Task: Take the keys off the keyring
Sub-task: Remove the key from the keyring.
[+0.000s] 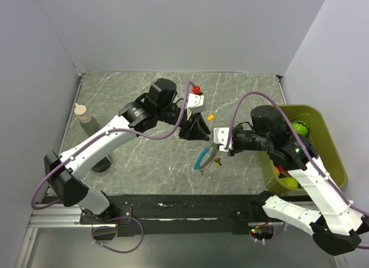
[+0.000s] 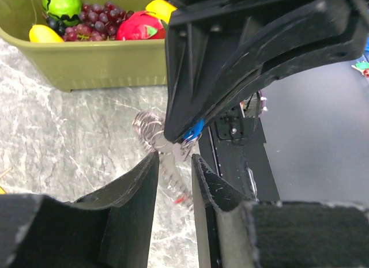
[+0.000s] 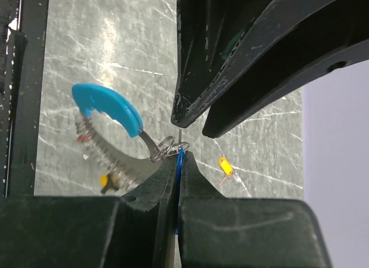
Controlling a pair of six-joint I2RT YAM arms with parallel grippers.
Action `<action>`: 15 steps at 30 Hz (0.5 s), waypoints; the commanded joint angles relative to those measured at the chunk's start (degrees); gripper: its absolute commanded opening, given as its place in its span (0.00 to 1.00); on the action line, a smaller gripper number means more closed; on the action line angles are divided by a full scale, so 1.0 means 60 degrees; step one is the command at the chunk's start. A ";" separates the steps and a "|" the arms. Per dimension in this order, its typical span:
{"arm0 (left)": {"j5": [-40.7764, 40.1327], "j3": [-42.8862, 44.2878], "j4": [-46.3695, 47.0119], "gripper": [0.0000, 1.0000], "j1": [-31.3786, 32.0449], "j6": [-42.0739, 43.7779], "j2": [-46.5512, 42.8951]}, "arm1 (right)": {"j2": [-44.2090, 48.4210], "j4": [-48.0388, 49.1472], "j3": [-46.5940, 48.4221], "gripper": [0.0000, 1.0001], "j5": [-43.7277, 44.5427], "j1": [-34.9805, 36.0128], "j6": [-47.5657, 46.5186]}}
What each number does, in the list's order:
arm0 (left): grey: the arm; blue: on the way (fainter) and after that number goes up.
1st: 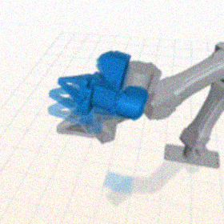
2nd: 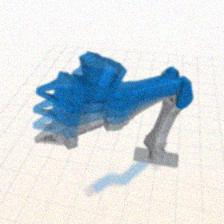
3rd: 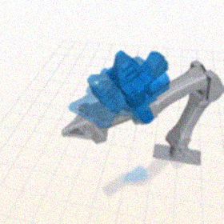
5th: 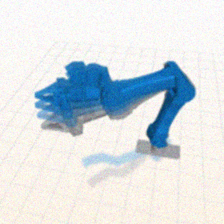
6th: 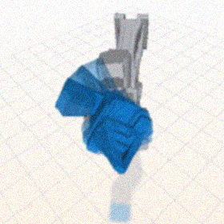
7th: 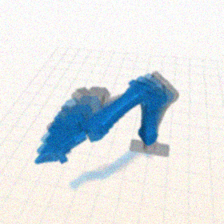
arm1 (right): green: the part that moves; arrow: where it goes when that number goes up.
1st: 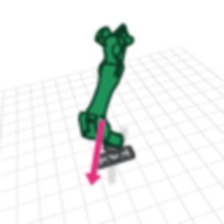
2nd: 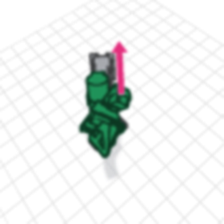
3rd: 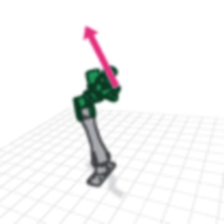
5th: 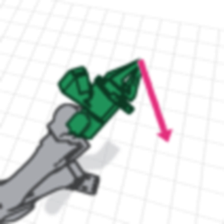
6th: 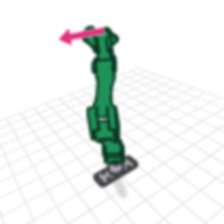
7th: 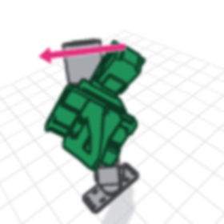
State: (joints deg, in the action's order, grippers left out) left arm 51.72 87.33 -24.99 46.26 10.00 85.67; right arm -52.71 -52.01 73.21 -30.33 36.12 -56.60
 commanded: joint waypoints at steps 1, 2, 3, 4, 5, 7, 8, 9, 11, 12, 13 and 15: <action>0.0067 0.0402 -0.0229 0.35 0.0258 0.0179 0.0077 | 0.0098 0.0582 0.0279 0.00 -0.0175 -0.0029 0.0204; 0.0022 0.0372 -0.0229 0.35 0.0331 0.0194 0.0121 | 0.0098 0.0582 0.0293 0.00 -0.0161 -0.0029 0.0219; -0.0007 0.0270 -0.0156 0.35 0.0332 0.0179 0.0121 | 0.0113 0.0597 0.0322 0.00 -0.0131 -0.0029 0.0234; -0.0022 0.0211 -0.0112 0.35 0.0332 0.0165 0.0121 | 0.0156 0.0640 0.0323 0.00 -0.0102 -0.0043 0.0248; -0.0124 0.0167 -0.0083 0.35 0.0317 0.0179 0.0136 | 0.0171 0.0670 0.0323 0.00 -0.0073 -0.0029 0.0263; -0.0198 0.0108 -0.0039 0.35 0.0332 0.0179 0.0136 | 0.0215 0.0743 0.0323 0.00 0.0030 -0.0043 0.0292; -0.0227 0.0108 -0.0039 0.35 0.0317 0.0179 0.0165 | 0.0244 0.0801 0.0308 0.00 0.0074 -0.0043 0.0321; -0.0227 0.0123 -0.0024 0.35 0.0317 0.0179 0.0180 | 0.0245 0.0860 0.0294 0.00 0.0146 -0.0058 0.0351; -0.0198 0.0152 -0.0024 0.35 0.0317 0.0135 0.0194 | 0.0303 0.1239 0.0250 0.00 0.0468 -0.0043 0.0614; -0.0212 0.0152 -0.0024 0.35 0.0317 0.0135 0.0209 | 0.0332 0.1357 0.0206 0.00 0.0571 -0.0043 0.0702; -0.0213 0.0167 -0.0009 0.35 0.0317 0.0121 0.0224 | 0.0376 0.1417 0.0177 0.00 0.0746 -0.0043 0.0804; -0.0169 0.0210 -0.0024 0.35 0.0317 0.0092 0.0297 | 0.0391 0.1636 0.0089 0.00 0.0908 -0.0043 0.0849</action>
State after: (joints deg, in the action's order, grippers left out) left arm 50.37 87.72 -25.30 48.03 10.44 86.37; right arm -52.12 -49.74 73.17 -27.99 36.12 -53.71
